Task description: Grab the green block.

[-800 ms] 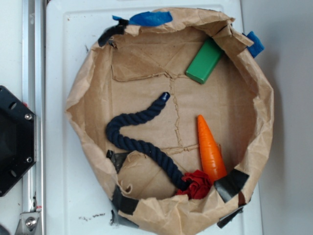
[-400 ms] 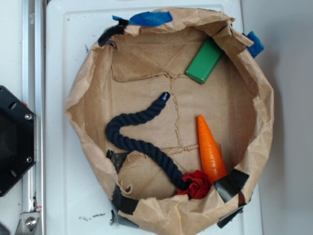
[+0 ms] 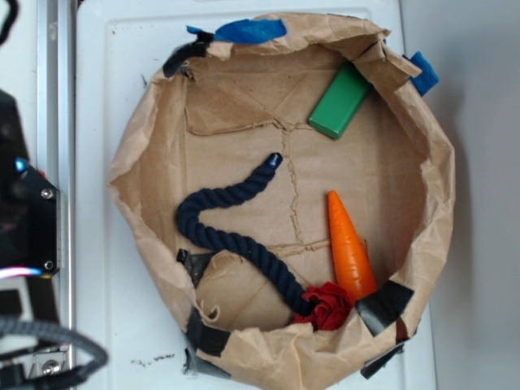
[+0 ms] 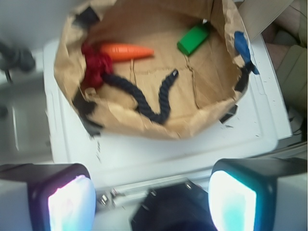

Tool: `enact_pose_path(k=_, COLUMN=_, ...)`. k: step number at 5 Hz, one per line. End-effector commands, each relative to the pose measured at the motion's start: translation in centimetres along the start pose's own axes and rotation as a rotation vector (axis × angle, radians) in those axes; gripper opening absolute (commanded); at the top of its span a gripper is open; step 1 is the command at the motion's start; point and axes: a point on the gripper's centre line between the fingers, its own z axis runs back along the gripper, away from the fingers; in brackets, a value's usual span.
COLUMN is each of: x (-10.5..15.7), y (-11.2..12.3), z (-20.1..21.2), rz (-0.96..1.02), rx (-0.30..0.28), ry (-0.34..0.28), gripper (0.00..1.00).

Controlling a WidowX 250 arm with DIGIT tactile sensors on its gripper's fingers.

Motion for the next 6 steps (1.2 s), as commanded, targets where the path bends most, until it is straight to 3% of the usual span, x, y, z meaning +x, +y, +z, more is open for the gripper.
enact_pose_path(k=1, x=5.6, y=0.8, z=-4.3, rz=0.139, rx=-0.098, ry=-0.083, gripper=1.0)
enact_pose_path(k=3, x=12.4, y=5.5, z=-10.3, rz=0.175, rx=-0.114, ry=-0.007, gripper=1.0)
enact_pose_path(k=6, x=12.4, y=5.5, z=-10.3, rz=0.175, rx=-0.114, ry=-0.007, gripper=1.0)
